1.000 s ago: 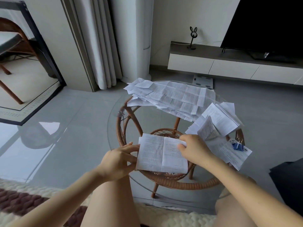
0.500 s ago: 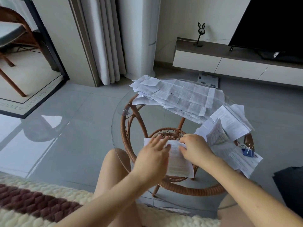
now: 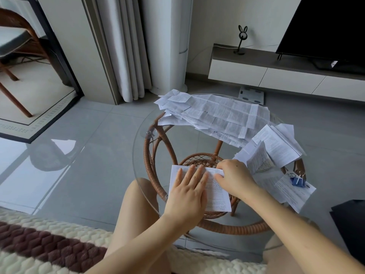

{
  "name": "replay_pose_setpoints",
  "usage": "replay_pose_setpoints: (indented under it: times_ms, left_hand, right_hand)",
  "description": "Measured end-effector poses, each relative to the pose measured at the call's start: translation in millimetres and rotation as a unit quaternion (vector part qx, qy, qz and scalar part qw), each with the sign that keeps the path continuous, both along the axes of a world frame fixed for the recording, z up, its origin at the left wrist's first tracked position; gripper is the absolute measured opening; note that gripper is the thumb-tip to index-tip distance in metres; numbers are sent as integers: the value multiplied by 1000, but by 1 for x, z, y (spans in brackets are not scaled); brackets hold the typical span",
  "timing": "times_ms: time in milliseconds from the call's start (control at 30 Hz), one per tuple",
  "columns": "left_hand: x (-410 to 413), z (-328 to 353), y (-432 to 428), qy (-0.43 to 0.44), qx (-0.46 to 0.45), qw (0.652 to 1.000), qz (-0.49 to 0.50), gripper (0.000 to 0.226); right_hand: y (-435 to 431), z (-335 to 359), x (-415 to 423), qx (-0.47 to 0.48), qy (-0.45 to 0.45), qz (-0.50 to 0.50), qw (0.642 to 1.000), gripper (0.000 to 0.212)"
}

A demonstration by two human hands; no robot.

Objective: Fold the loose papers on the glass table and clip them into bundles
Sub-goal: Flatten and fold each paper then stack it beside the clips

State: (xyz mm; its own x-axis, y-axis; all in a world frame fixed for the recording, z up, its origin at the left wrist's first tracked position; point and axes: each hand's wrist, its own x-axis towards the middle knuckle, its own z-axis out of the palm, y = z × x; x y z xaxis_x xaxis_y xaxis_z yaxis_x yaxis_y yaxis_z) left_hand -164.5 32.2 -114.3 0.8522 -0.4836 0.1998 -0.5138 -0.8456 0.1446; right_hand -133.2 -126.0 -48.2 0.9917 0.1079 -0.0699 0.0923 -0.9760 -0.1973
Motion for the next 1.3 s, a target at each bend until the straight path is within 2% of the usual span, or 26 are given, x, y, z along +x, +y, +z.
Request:
replay_pose_setpoints:
  times_ms: [133,200,233,300,367,500,667,800,900,1000,1067,1167,1233,1300]
  left_hand:
    - [0,0,-1,-10,1,1000,-4,49]
    - [0,1,-2,-10,1,1000,-3,50]
    - [0,2,-3,-11,-1,1000,-4,50]
    - [0,2,-3,-10,3,1000,-5,50]
    - [2,-1,-2,-5,18,1000,-7,51]
    - [3,-6,-1,-11,42,999,-16,54]
    - [4,-1,4,-2,26,999,-30,55]
    - [1,-3,35,-19,52,994,-97,53]
    - [-1,-5,61,5,60,991,-118,51]
    - [-4,-1,77,7,58,992,-112,48]
    - [-5,5,84,14,56,992,-111,48]
    - [-9,23,84,-50,60,990,-121,39]
    - [-19,30,74,-81,44,987,-130,50]
    - [-39,33,64,-54,12,988,-143,54]
  right_hand:
    - [0,0,0,3,21,-17,1000,38]
    - [3,2,-4,10,12,-25,1000,16]
    - [6,1,-9,-1,-26,-21,999,4]
    - [18,-4,-26,-23,-140,2,990,32]
    - [32,-18,-52,33,-217,10,976,41]
    - [42,-55,-94,150,-187,-52,970,34]
    - [34,-60,-94,89,-176,-87,976,44]
    - [11,-59,-99,73,-154,-90,981,37]
    - [6,-54,-100,81,-135,-90,983,34]
    - [3,-44,-103,78,-92,-46,992,47]
    - [-3,-40,-105,36,-90,6,995,54]
    - [-6,-31,-118,-35,-105,44,993,42]
    - [0,-30,-129,-81,-102,70,989,65]
    - [12,-29,-146,-113,-101,89,984,82]
